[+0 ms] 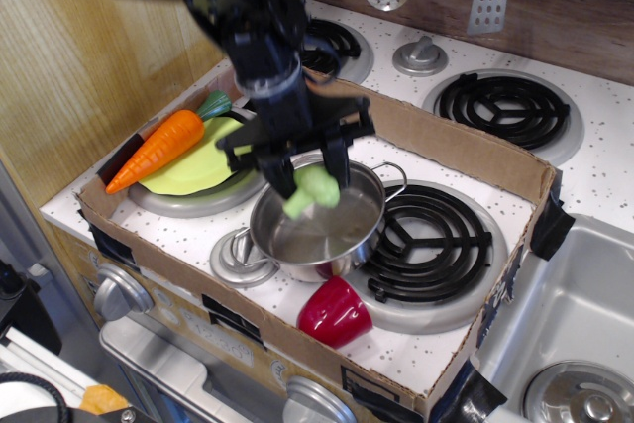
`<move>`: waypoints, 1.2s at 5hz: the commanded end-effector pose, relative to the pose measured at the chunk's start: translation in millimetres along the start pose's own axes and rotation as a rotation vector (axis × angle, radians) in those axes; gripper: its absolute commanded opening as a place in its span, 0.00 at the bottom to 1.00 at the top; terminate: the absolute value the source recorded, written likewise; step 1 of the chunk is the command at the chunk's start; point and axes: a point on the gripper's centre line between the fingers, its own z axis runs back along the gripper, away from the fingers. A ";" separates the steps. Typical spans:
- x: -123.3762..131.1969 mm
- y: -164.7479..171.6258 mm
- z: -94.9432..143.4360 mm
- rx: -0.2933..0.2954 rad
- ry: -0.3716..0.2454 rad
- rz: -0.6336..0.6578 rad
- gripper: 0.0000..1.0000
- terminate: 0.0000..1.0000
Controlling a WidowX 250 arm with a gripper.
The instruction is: Take broccoli out of pan
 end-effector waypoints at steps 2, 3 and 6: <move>7.4 42.3 39.8 0.017 -0.130 -0.068 0.00 0.00; 10.3 62.9 31.4 0.005 -0.147 -0.079 0.00 0.00; 3.1 103.7 -5.2 -0.067 -0.264 -0.077 0.00 0.00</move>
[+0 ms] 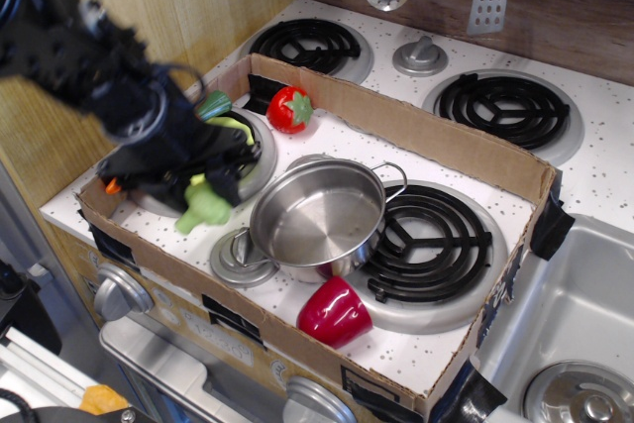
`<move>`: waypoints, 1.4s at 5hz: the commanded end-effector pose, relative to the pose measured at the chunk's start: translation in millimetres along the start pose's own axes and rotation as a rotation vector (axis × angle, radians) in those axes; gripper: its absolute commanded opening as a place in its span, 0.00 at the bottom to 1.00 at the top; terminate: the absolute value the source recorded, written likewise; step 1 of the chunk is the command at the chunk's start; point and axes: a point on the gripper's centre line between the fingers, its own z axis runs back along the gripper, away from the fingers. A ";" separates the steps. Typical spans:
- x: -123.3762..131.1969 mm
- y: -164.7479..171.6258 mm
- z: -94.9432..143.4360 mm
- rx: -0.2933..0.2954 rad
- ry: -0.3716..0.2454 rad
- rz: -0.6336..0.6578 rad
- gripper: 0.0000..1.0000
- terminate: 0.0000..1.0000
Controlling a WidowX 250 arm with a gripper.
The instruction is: Take broccoli out of pan
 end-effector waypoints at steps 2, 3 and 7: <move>5.7 9.4 1.5 -0.037 -0.088 -0.061 1.00 0.00; 15.4 -3.0 20.0 0.023 -0.053 -0.094 1.00 0.00; 33.7 -59.5 49.1 0.190 0.104 -0.259 1.00 1.00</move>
